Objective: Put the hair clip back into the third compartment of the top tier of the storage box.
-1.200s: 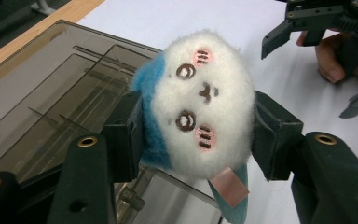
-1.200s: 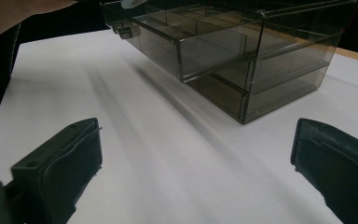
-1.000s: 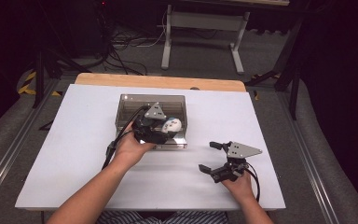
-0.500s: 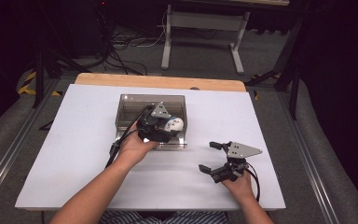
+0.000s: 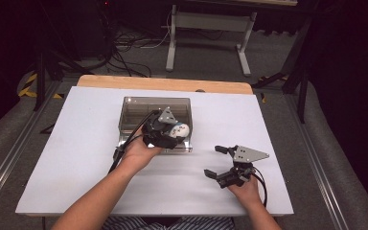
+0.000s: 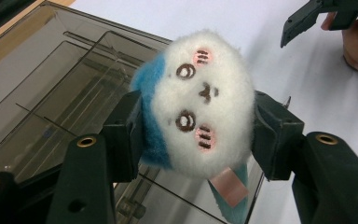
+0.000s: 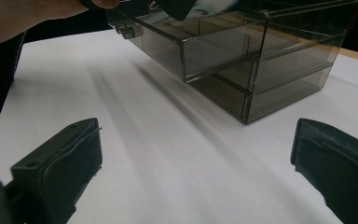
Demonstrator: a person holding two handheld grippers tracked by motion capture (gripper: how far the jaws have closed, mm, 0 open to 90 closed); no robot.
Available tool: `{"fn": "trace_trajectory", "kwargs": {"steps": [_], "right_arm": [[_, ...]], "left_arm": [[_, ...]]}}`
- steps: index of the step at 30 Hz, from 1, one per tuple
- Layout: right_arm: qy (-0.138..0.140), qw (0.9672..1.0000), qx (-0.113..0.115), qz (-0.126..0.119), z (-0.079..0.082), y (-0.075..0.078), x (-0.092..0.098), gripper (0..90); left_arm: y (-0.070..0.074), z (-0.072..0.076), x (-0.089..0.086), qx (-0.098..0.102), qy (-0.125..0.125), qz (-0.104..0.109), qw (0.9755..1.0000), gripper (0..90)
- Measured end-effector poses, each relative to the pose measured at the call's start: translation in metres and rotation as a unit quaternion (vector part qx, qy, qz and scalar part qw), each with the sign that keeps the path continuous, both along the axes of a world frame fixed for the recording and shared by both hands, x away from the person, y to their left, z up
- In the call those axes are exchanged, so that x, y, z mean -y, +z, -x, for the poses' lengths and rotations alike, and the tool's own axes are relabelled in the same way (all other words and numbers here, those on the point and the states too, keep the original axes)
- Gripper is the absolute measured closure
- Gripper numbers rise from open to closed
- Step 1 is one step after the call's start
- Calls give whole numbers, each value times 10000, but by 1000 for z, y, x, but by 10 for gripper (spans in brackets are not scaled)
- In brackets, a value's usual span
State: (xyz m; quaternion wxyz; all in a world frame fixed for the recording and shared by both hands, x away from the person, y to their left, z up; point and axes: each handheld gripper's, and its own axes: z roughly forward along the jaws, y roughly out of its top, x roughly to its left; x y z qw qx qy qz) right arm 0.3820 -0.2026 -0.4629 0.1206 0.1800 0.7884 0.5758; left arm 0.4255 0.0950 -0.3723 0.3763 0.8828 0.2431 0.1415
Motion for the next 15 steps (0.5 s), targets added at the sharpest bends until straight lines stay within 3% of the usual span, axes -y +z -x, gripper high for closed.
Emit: {"fn": "trace_trajectory", "kwargs": {"steps": [15], "right_arm": [[2,10000,4,23,0,0,0,25]], "left_arm": [[-2,1,3,-71,22,-59,10000,430]]}}
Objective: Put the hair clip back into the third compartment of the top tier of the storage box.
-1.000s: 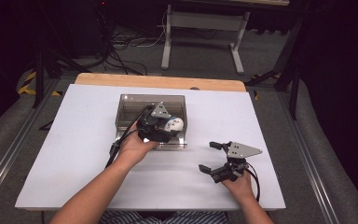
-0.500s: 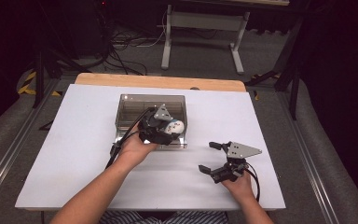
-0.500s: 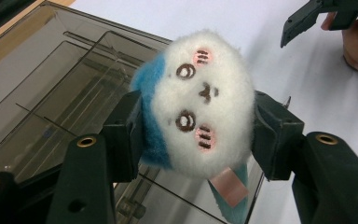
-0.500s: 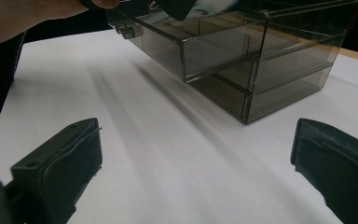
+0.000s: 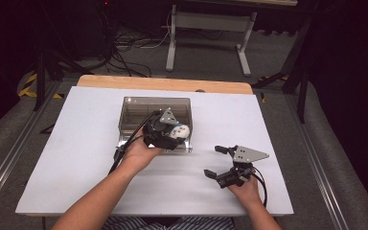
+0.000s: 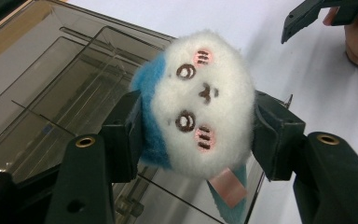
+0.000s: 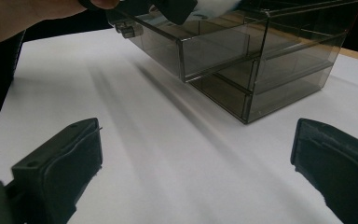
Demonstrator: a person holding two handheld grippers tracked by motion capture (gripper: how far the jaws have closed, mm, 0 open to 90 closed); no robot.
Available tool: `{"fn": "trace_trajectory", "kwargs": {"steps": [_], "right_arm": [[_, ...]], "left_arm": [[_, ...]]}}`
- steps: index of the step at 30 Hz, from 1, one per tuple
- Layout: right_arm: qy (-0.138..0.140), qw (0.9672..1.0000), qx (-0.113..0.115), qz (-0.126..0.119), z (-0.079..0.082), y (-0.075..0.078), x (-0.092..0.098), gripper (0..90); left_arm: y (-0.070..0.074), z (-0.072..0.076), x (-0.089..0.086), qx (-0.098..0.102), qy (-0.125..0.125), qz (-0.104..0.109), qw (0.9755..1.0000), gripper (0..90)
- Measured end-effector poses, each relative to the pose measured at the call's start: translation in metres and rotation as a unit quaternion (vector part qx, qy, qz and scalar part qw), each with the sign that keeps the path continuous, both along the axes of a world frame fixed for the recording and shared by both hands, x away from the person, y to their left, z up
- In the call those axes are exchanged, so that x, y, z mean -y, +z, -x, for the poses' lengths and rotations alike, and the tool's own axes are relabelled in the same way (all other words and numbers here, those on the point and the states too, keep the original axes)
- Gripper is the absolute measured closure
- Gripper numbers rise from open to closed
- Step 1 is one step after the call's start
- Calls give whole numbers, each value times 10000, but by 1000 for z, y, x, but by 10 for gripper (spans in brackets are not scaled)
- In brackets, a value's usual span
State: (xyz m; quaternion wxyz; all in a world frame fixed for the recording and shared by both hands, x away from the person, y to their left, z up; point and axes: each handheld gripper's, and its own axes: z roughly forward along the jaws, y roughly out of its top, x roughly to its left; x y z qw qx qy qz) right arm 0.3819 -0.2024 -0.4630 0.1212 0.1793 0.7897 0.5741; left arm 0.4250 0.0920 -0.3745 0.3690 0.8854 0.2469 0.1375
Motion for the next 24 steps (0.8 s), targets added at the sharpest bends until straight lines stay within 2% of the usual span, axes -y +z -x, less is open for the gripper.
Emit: {"fn": "trace_trajectory", "kwargs": {"steps": [6,24], "right_arm": [[5,10000,0,-3,0,0,0,25],[9,10000,3,8,0,0,0,26]], "left_arm": [[-1,1,0,-9,-6,-94,10000,424],[-2,2,1,-93,-53,-146,9998,394]]}}
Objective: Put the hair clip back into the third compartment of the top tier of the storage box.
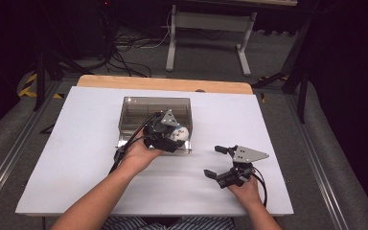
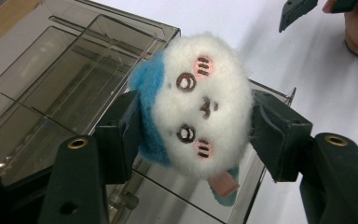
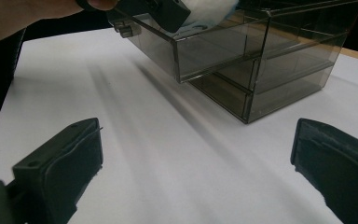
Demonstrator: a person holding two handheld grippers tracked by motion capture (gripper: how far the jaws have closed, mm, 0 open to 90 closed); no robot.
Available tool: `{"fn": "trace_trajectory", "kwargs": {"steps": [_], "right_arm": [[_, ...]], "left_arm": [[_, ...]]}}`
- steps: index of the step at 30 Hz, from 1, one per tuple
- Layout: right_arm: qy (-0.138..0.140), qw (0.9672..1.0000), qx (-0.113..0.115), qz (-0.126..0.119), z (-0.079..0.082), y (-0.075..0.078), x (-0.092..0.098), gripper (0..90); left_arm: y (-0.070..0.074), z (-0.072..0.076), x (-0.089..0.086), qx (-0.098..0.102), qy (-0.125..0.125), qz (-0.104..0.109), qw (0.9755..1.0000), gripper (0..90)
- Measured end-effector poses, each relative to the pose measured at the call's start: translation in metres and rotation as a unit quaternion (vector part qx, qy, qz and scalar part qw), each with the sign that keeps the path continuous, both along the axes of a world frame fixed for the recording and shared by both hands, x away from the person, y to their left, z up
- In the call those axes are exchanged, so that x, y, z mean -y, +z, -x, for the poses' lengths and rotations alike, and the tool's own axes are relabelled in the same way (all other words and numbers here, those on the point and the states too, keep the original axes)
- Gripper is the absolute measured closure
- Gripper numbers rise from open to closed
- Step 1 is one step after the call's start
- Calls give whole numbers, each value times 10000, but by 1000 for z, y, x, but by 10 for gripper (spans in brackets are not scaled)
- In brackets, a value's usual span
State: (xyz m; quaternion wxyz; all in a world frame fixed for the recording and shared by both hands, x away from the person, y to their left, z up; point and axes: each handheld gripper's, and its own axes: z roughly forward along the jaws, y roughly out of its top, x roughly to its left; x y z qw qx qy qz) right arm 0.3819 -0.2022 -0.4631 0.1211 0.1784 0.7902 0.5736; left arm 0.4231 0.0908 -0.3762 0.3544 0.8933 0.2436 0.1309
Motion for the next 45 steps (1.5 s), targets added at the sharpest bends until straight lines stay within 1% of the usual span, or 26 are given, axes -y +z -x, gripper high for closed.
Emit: {"fn": "trace_trajectory", "kwargs": {"steps": [3,7,10,13,14,15,16,17,18,19,20,22,23,24,25,26,27,28,29,30,34,39,43,45], "right_arm": [[6,10000,-3,-6,0,0,0,26],[-2,10000,-2,5,0,0,0,26],[0,10000,-10,6,0,0,0,26],[0,10000,-12,5,0,0,0,26],[0,10000,-13,1,0,0,0,26],[2,10000,-16,-2,0,0,0,26],[2,10000,-16,-2,0,0,0,26],[0,10000,-18,-6,0,0,0,26],[1,10000,-20,-4,0,0,0,26],[1,10000,-20,-4,0,0,0,26],[3,10000,-17,-6,0,0,0,26],[6,10000,-20,-15,0,0,0,26],[5,10000,-22,-16,0,0,0,26],[6,10000,-23,-19,0,0,0,26],[10,10000,-23,-17,0,0,0,26],[14,10000,-23,-16,0,0,0,26],[14,10000,-23,-16,0,0,0,26],[19,10000,-24,-19,0,0,0,26],[19,10000,-27,-18,0,0,0,26],[20,10000,-27,-18,0,0,0,26],[26,10000,-28,-24,0,0,0,26],[32,10000,-22,-9,0,0,0,26],[36,10000,-26,-2,0,0,-1,27],[37,10000,-29,-3,0,0,0,27]], "left_arm": [[0,1,1,7,-40,-29,10000,386],[0,1,1,-47,-53,-56,10000,366],[1,0,0,-73,-64,12,10000,357],[2,0,-1,-69,-65,25,10000,351],[3,1,-1,-46,-53,69,10000,352],[5,1,-3,-17,-39,172,9998,359],[5,1,-3,-17,-39,172,9998,376],[8,1,-4,2,-10,293,9996,399],[9,1,-5,17,-6,337,9994,426],[9,1,-5,17,-6,337,9994,460],[11,2,-5,48,35,470,9989,493],[12,2,-5,78,60,487,9988,562],[14,1,-6,80,72,522,9986,562],[15,1,-6,92,108,561,9983,617],[15,1,-5,91,209,609,9979,730],[15,0,-5,120,259,567,9980,777],[15,-1,-4,127,303,531,9981,777],[13,-3,-2,108,375,474,9981,854],[13,-4,-2,96,384,442,9982,882],[12,-5,-1,71,392,437,9982,899],[10,-6,1,3,391,372,9985,900],[7,-9,2,-76,323,294,9990,900],[6,-10,2,-52,246,237,9994,900],[5,-10,3,-49,222,249,9994,900]]}}
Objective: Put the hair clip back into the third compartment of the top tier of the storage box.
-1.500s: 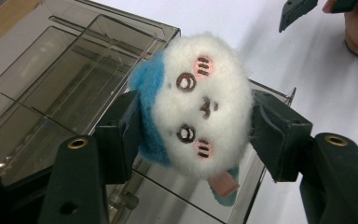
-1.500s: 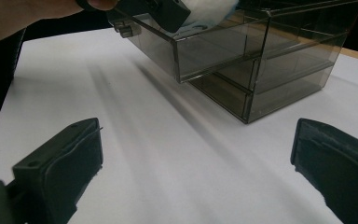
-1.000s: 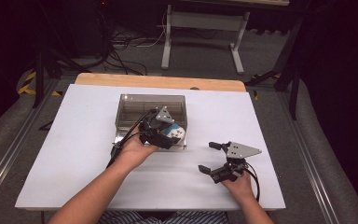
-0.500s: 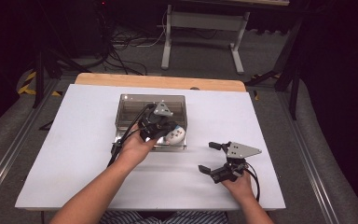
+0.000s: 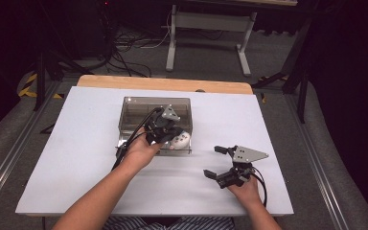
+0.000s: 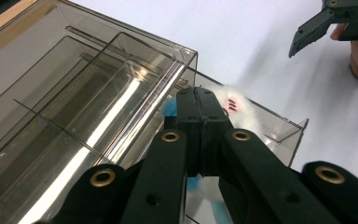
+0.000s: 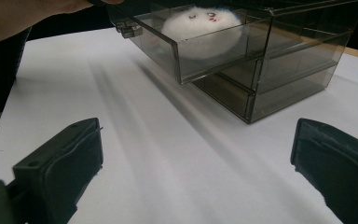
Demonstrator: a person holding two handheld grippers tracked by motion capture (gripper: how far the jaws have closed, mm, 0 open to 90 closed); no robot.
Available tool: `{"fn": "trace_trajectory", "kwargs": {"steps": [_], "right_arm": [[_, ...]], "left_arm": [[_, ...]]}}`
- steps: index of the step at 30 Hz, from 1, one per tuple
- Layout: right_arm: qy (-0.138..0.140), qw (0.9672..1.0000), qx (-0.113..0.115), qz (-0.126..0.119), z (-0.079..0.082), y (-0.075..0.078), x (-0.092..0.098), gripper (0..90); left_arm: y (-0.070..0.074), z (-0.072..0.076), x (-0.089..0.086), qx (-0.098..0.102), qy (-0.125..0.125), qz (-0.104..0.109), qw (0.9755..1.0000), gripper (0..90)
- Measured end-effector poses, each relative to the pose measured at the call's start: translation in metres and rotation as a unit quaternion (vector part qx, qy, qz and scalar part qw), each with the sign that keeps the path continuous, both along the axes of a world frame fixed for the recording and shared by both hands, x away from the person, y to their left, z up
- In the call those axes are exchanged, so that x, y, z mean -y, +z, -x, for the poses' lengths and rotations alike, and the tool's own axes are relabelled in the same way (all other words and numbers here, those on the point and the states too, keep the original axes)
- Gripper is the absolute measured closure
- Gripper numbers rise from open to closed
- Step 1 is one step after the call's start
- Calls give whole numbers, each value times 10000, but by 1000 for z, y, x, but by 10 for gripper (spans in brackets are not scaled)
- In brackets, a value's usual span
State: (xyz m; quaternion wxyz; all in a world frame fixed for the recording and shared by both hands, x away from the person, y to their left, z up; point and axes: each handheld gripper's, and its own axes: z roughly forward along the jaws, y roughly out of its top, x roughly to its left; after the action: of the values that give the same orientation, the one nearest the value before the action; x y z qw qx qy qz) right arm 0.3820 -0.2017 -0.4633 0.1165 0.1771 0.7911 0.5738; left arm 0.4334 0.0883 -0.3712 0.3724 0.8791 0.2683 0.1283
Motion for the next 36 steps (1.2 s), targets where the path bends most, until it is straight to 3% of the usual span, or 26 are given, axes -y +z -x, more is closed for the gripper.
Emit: {"fn": "trace_trajectory", "kwargs": {"steps": [10,23,32,36], "right_arm": [[17,10000,-4,4,0,0,0,27],[21,10000,7,23,0,0,0,27],[23,10000,-6,3,0,0,0,26],[7,10000,2,-3,0,0,0,27]], "left_arm": [[-4,-3,1,-17,-81,19,10000,900],[-7,-2,7,119,-39,-288,9995,900],[-3,1,5,318,96,-204,9992,866],[4,4,-1,347,80,-19,9994,865]]}}
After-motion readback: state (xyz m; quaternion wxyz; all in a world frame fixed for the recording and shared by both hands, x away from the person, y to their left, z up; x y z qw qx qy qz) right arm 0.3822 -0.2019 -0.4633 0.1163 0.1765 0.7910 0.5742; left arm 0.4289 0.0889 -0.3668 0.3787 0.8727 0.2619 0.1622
